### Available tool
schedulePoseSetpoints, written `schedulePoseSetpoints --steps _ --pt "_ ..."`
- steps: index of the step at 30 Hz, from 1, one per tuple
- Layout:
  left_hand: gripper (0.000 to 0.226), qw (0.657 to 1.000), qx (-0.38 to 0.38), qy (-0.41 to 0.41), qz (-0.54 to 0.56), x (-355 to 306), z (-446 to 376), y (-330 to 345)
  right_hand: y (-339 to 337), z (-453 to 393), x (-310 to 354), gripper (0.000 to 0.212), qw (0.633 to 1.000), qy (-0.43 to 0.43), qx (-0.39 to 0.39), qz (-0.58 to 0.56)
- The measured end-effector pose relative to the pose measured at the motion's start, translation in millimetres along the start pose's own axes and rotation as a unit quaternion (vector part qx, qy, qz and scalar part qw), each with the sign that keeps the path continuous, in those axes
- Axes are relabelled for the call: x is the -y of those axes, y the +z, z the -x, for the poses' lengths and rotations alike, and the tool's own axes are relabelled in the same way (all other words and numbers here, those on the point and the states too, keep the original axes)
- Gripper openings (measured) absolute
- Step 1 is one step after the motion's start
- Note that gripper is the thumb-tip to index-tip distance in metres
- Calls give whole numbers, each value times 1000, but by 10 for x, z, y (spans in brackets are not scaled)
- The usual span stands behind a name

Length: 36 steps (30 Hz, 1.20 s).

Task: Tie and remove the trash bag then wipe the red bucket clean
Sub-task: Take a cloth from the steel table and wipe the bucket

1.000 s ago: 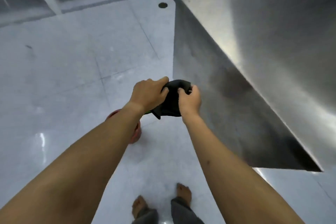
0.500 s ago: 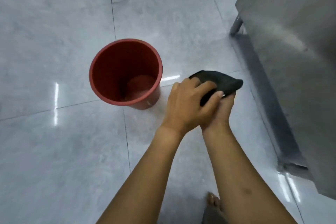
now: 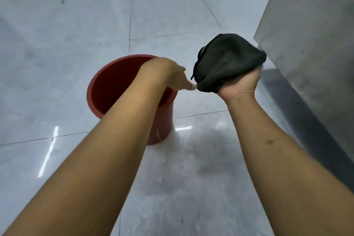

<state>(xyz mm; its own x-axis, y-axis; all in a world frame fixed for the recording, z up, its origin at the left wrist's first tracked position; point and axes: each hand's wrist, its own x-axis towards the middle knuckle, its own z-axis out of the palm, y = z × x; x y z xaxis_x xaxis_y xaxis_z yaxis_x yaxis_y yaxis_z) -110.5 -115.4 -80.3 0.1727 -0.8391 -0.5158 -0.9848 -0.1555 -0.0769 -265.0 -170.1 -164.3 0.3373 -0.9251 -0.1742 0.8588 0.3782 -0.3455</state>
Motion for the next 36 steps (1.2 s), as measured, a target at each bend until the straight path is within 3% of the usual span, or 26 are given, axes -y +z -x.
schedulePoseSetpoints --steps 3,7,10,16,20,23,25,29,31,34,36 --pt "97 993 54 25 103 175 137 464 -115 197 68 47 998 -44 -39 -5" --pt "76 981 -127 83 122 181 98 775 -136 224 332 39 995 -78 -63 16" --pt "63 953 -197 109 203 132 74 624 17 263 457 52 992 -100 -75 18" --pt "53 796 -257 75 543 180 20 518 193 463 601 60 987 -124 -74 66" --pt "52 686 -161 50 707 212 -113 741 317 492 816 60 983 -159 -48 81" --pt "50 649 -121 19 751 166 -142 924 318 563 841 56 982 -155 -45 95" --pt "49 644 -105 2 758 159 -203 991 262 591 815 52 981 -141 -66 111" --pt "47 679 -75 -3 730 83 -298 942 186 621 793 46 971 -150 -116 146" --pt "52 720 -75 -2 689 -9 -262 875 205 614 786 43 963 -163 -131 168" --pt "61 817 -144 3 558 -132 -200 874 277 586 754 34 936 -163 -154 272" --pt "56 840 -189 20 509 -211 -147 942 288 611 636 23 897 -127 -148 397"
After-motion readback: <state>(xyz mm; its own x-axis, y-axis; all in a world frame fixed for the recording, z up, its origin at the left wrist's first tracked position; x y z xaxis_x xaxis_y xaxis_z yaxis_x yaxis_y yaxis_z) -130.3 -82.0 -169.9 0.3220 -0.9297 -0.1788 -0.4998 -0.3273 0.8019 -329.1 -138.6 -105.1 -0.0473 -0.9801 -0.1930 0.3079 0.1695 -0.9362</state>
